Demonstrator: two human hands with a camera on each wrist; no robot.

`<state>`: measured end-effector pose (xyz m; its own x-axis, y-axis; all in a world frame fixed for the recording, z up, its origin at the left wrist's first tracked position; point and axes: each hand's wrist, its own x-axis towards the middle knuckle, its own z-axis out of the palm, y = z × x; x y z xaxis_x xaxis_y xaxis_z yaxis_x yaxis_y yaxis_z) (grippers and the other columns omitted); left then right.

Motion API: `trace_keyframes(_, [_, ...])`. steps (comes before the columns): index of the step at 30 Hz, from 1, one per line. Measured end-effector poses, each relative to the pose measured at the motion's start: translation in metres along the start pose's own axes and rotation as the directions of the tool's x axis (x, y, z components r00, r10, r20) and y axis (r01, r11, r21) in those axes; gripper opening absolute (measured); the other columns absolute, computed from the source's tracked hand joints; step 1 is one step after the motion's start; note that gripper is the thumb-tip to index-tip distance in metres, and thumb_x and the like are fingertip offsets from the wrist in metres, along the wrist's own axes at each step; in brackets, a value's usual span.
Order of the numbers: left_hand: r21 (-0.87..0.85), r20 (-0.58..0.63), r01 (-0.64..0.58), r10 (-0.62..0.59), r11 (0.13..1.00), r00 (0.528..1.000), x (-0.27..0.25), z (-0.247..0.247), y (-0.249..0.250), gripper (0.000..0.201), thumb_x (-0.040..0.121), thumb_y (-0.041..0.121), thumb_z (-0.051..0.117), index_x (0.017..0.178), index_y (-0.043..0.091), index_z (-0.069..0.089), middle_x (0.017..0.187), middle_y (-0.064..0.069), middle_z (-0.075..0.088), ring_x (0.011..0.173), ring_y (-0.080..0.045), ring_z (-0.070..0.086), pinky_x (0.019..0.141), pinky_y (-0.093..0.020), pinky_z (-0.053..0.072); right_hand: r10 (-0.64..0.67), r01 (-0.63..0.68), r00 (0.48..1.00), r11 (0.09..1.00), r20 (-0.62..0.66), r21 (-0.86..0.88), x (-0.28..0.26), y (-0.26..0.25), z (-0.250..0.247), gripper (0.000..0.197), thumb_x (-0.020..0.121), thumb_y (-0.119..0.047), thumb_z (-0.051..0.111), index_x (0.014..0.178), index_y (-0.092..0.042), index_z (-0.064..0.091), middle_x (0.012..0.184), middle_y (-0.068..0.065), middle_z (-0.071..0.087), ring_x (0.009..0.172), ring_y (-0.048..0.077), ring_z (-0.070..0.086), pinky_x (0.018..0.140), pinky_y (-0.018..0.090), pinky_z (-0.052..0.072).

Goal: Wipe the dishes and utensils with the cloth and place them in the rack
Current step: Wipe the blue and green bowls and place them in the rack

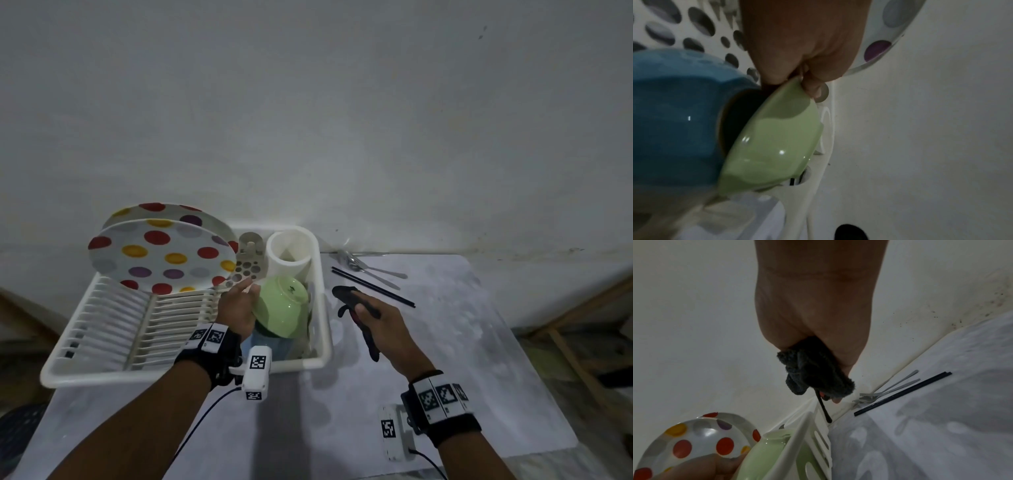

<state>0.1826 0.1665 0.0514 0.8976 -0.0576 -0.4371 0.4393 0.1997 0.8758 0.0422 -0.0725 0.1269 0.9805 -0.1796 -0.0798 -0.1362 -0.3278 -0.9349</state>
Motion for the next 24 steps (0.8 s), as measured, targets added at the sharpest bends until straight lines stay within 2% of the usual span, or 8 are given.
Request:
trace_keyframes(5, [0.291,-0.056,-0.025,0.043,0.956,0.998,0.001,-0.022,0.003,0.037,0.069,0.007,0.081,0.103,0.010,0.068,0.101,-0.018,0.072,0.092,-0.023,0.070,0.088,-0.033,0.056,0.016,-0.016,1.000,1.000,-0.007,0.007,0.001,-0.004,0.010,0.042,0.101,-0.022,0.049,0.101,-0.061,0.065,0.089,0.024,0.065,0.067,0.035,0.051,0.074,0.054,0.050])
trace_keyframes(9, [0.561,0.041,-0.015,-0.009,0.828,0.999,0.000,-0.032,0.010,0.029,0.090,0.010,0.062,0.118,0.005,0.065,0.123,-0.021,0.064,0.114,-0.037,0.062,0.099,-0.048,0.050,0.040,-0.039,0.999,0.999,-0.020,0.037,0.001,-0.002,0.020,0.044,0.100,-0.022,0.051,0.094,-0.063,0.065,0.094,0.031,0.063,0.072,0.033,0.053,0.073,0.043,0.051])
trace_keyframes(14, [0.813,0.181,-0.101,-0.084,0.574,0.980,-0.010,-0.038,0.022,0.037,0.091,0.038,0.061,0.116,0.011,0.065,0.114,-0.018,0.067,0.103,-0.032,0.066,0.093,-0.043,0.054,0.055,-0.054,0.998,0.997,-0.015,0.057,-0.006,0.006,0.026,0.036,0.100,-0.023,0.050,0.110,-0.055,0.063,0.078,0.018,0.058,0.074,0.023,0.050,0.069,0.033,0.045])
trace_keyframes(17, [0.789,0.316,-0.200,-0.105,0.581,0.943,-0.017,-0.041,0.021,0.012,0.092,0.025,0.062,0.091,0.015,0.068,0.092,-0.012,0.070,0.080,-0.023,0.066,0.091,-0.043,0.056,0.051,-0.048,0.998,0.997,-0.042,0.065,-0.014,0.003,0.027,0.033,0.100,-0.025,0.050,0.112,-0.054,0.063,0.081,0.022,0.059,0.076,0.023,0.051,0.070,0.032,0.045])
trace_keyframes(19, [0.646,0.413,-0.247,-0.058,0.722,0.909,-0.012,-0.045,0.022,0.031,0.099,0.029,0.048,0.080,0.020,0.070,0.075,-0.003,0.067,0.069,-0.013,0.064,0.087,-0.022,0.052,0.035,-0.031,0.998,0.996,-0.052,0.078,-0.023,-0.001,0.028,0.034,0.101,-0.026,0.050,0.111,-0.055,0.063,0.093,0.031,0.061,0.075,0.030,0.054,0.073,0.045,0.051])
trace_keyframes(21, [0.698,0.629,-0.584,0.035,0.415,0.776,-0.013,-0.053,0.026,0.044,0.098,0.040,0.040,0.090,0.015,0.075,0.074,0.002,0.070,0.073,-0.005,0.062,0.075,-0.012,0.041,0.028,-0.023,0.998,0.997,-0.063,0.079,-0.033,-0.005,0.027,0.033,0.101,-0.027,0.050,0.112,-0.055,0.064,0.108,0.036,0.057,0.083,0.052,0.056,0.085,0.063,0.047])
trace_keyframes(22, [0.753,0.589,-0.528,-0.044,0.392,0.807,-0.016,-0.056,0.026,0.039,0.094,0.040,0.049,0.106,0.012,0.072,0.086,0.000,0.071,0.084,-0.008,0.064,0.076,-0.013,0.041,0.027,-0.022,0.997,0.997,-0.068,0.071,-0.038,-0.007,0.027,0.033,0.101,-0.027,0.049,0.113,-0.054,0.064,0.108,0.036,0.057,0.087,0.056,0.054,0.087,0.066,0.044])
trace_keyframes(24, [0.756,0.376,-0.172,-0.205,0.631,0.903,-0.029,-0.045,0.035,0.037,0.093,0.025,0.057,0.125,0.007,0.059,0.102,-0.006,0.066,0.104,-0.026,0.063,0.077,-0.022,0.049,0.014,-0.010,0.996,0.999,-0.083,0.052,-0.049,-0.008,0.024,0.033,0.101,-0.028,0.048,0.112,-0.053,0.065,0.097,0.035,0.060,0.074,0.046,0.054,0.082,0.067,0.045])
